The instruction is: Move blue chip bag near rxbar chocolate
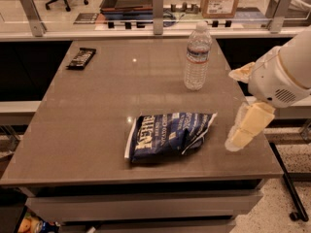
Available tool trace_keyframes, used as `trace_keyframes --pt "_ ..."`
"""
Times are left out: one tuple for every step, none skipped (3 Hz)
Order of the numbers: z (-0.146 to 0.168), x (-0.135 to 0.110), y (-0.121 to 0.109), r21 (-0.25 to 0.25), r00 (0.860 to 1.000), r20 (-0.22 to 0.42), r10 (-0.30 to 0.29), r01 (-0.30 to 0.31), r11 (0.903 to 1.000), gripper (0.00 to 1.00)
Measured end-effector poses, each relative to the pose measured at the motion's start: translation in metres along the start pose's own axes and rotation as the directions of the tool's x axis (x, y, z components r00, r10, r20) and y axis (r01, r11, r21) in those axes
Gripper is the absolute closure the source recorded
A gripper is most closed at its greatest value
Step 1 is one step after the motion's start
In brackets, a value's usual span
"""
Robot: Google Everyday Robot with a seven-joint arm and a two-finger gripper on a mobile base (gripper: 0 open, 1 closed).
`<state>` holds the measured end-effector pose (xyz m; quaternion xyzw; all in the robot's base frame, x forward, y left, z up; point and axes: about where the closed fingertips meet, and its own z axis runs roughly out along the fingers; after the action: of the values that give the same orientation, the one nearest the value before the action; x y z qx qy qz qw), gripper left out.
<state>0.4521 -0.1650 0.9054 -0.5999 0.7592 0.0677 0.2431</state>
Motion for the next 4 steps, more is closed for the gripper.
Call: trace_keyframes --pt "0.029 -0.019 0.008 -0.021 0.997 0.079 -0.026 0.028 0.9994 0.00" --pt "0.054 -0.036 0.019 -0.051 0.990 0.135 -0.050 0.058 0.9970 0.00" --pt "0.070 -0.047 0.030 -0.070 0.984 0.166 -0.069 0.081 0.9943 0.00" --pt "0.082 -0.053 0.039 -0.084 0.978 0.192 -0.077 0.094 0.9920 0.00"
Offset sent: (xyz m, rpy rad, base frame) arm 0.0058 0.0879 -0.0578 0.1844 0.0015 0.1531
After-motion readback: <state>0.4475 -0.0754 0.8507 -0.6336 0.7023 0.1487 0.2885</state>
